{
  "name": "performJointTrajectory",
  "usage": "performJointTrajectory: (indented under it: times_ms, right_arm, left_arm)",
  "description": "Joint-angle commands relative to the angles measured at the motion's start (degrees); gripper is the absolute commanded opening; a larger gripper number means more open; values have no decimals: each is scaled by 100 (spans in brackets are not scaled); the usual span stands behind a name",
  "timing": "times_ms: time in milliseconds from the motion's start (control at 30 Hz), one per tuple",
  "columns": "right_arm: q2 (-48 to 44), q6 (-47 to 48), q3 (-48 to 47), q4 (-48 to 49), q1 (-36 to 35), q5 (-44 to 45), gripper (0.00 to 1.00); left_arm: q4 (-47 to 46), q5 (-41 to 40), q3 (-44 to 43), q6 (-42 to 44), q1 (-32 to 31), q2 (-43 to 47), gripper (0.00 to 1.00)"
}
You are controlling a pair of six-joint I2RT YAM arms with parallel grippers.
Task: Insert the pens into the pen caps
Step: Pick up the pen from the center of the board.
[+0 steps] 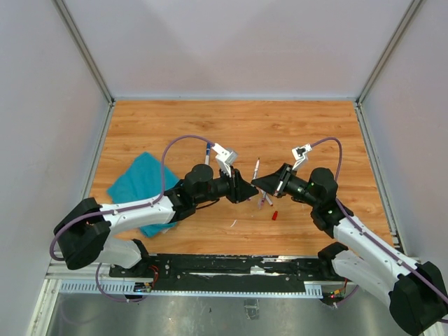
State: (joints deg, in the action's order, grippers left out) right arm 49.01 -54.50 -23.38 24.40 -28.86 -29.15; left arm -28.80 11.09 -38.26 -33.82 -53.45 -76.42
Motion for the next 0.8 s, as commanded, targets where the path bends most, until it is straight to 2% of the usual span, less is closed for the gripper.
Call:
performJointTrajectory:
  times_ms: [0,167,233,367,467,667,767]
  right_arm:
    - [-23,-64,69,311,-102,-134,1]
    - [-47,63,2,194,-102,-99,1]
    - [-86,192,-43,46,-100,-55,5]
    - [-241,723,-255,-627,-99,192,25]
    - [-420,1283,-455,-1295,-102,511,39]
    - [-484,2347,-839,-2458,-102,1212,59]
    - [-287,2694,-1005,-2719,-102,1378,66]
  left_arm:
    - [-215,-88,-163,19,-34,-71,18]
    - [-104,-164,-162,40,-34,-61,5]
    - [-3,-229,-155,87,-34,-10,1]
    - [283,-449,-91,230,-26,240,0]
    - [857,-730,-173,426,-25,472,0]
    - [2613,-1575,-476,818,-29,878,0]
    - [3356,-1964,-509,908,-32,1257,0]
